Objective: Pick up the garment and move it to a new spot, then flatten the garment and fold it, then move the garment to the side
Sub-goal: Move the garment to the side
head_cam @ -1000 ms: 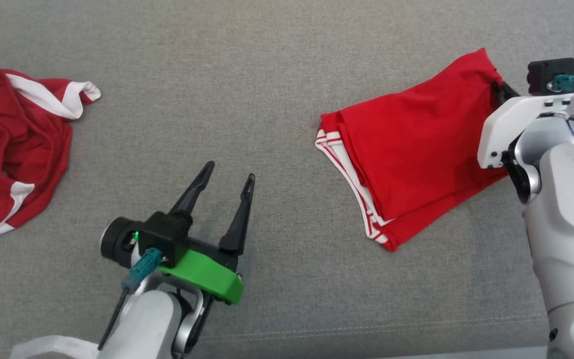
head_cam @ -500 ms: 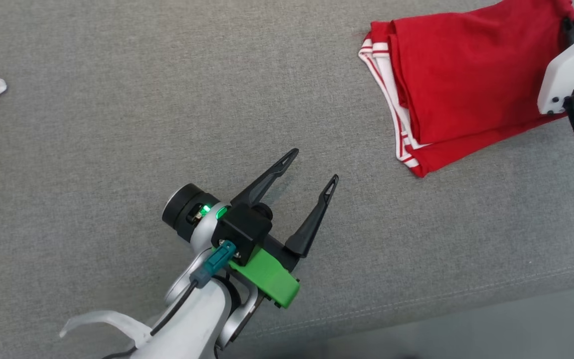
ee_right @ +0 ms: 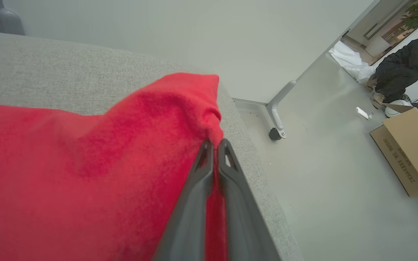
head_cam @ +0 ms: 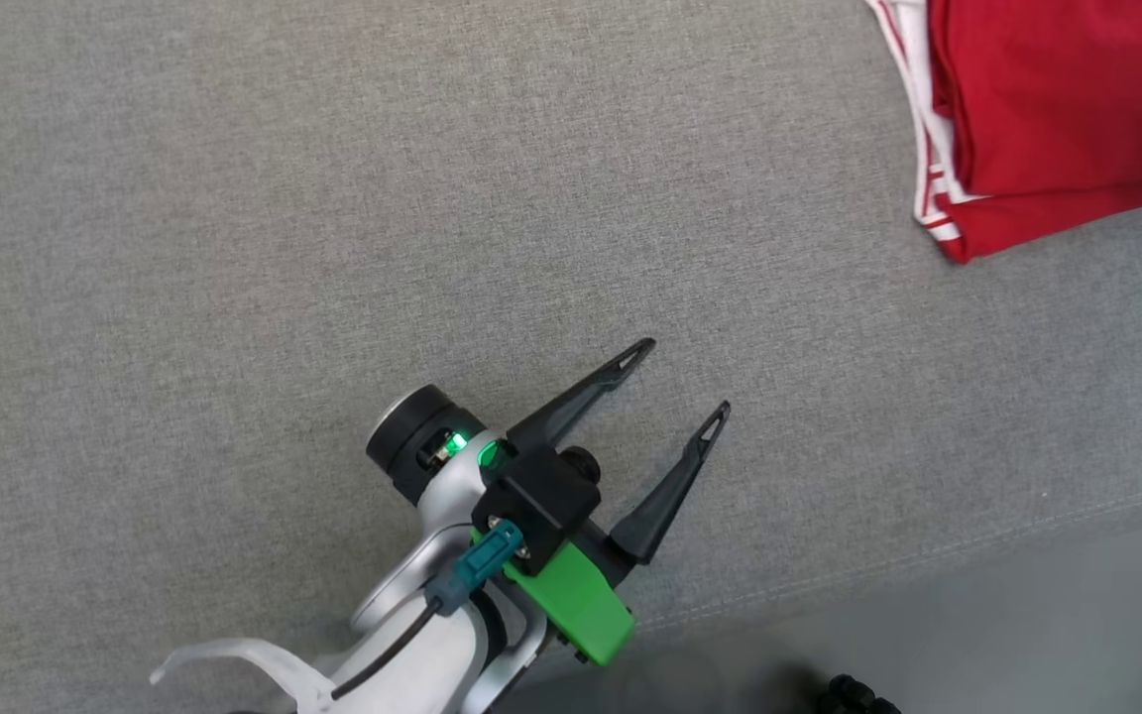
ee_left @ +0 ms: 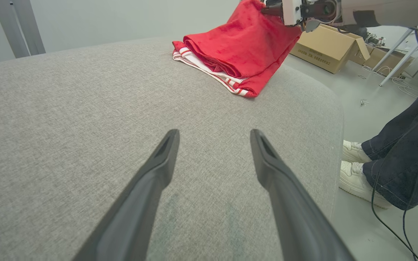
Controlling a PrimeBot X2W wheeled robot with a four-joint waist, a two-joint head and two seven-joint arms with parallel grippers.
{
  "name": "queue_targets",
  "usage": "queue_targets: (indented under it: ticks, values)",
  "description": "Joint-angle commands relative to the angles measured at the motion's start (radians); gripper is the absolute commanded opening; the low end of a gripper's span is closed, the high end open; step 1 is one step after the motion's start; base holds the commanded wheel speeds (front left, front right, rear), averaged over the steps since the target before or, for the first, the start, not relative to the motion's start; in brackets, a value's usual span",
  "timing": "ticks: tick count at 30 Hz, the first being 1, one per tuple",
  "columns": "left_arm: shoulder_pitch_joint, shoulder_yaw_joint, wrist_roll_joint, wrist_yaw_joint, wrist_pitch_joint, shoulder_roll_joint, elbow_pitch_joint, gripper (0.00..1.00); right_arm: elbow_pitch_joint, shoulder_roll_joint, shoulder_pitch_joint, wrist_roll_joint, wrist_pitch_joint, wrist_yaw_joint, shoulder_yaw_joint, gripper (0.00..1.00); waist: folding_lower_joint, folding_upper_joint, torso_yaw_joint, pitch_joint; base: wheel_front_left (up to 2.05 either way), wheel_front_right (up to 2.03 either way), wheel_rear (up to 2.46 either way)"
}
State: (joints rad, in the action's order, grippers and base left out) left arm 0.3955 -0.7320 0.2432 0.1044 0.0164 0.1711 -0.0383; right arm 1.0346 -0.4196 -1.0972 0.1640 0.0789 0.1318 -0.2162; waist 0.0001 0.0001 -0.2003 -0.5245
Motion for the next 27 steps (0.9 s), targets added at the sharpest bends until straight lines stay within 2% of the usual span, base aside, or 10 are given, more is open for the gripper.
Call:
queue_targets:
  ticks: [1, 11, 12, 13, 14, 21, 27]
  values:
    - [-0.016, -0.005, -0.004, 0.000, -0.010, 0.010, -0.014, 1.00, 0.007, -0.014, -0.024, 0.032, 0.019, -0.002, -0.015, 0.00, -0.0001, -0.0001, 0.009, -0.012, 0.00, 0.00, 0.00]
    - [-0.009, -0.007, -0.006, -0.014, -0.031, 0.027, -0.061, 1.00, 0.012, -0.025, -0.078, 0.161, 0.072, -0.002, -0.128, 0.00, -0.0001, -0.0001, 0.033, -0.068, 0.00, 0.00, 0.00]
    - [-0.003, -0.007, -0.008, -0.014, -0.030, 0.027, -0.064, 1.00, 0.003, -0.025, -0.080, 0.180, 0.078, -0.002, -0.146, 0.26, -0.0001, -0.0001, 0.036, -0.073, 0.00, 0.00, 0.00]
    - [0.000, -0.007, -0.010, -0.015, -0.028, 0.028, -0.066, 1.00, -0.007, -0.025, -0.079, 0.204, 0.086, -0.002, -0.162, 0.66, -0.0001, -0.0001, 0.038, -0.078, 0.00, 0.00, 0.00]
    - [0.003, -0.006, -0.010, -0.016, -0.025, 0.029, -0.068, 1.00, -0.018, -0.023, -0.078, 0.221, 0.093, -0.002, -0.183, 1.00, -0.0001, -0.0001, 0.039, -0.083, 0.00, 0.00, 0.00]
    - [0.030, -0.006, -0.009, -0.014, 0.007, 0.017, -0.060, 1.00, -0.047, 0.015, -0.075, 0.326, 0.145, -0.002, -0.226, 1.00, -0.0001, -0.0001, 0.053, -0.078, 0.00, 0.00, 0.00]
    - [0.043, 0.008, 0.007, -0.021, 0.059, 0.002, -0.010, 1.00, -0.058, 0.059, 0.007, 0.324, 0.181, -0.002, -0.215, 1.00, -0.0001, -0.0001, 0.084, -0.003, 0.00, 0.00, 0.00]
